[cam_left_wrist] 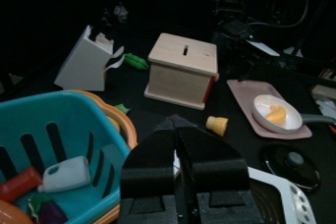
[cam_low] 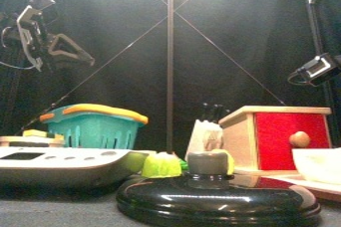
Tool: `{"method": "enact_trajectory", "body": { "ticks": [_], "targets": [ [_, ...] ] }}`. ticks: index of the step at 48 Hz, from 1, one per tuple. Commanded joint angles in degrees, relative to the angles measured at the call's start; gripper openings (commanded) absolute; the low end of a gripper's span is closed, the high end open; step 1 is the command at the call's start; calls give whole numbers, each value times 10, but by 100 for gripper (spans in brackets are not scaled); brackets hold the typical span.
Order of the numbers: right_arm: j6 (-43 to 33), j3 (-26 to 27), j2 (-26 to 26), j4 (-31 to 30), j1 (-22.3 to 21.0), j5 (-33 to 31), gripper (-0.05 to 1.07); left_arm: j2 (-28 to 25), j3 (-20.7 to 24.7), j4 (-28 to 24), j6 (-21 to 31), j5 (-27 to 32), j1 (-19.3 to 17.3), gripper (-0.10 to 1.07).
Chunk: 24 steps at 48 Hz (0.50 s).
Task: Straighten plate
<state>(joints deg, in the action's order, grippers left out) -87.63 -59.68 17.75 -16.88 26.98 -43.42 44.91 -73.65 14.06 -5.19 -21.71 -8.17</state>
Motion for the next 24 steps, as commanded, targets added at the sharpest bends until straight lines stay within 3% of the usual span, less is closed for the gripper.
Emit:
{"method": "enact_trajectory", "body": {
  "ticks": [1,24],
  "targets": [
    [0,2,-10,0,-4,23,87,-2,8,-1,-1,-3,-1,31],
    [-1,-6,-50,-1,1,43,87,-2,7,-1,-1,-3,-1,31]
  ]
}}
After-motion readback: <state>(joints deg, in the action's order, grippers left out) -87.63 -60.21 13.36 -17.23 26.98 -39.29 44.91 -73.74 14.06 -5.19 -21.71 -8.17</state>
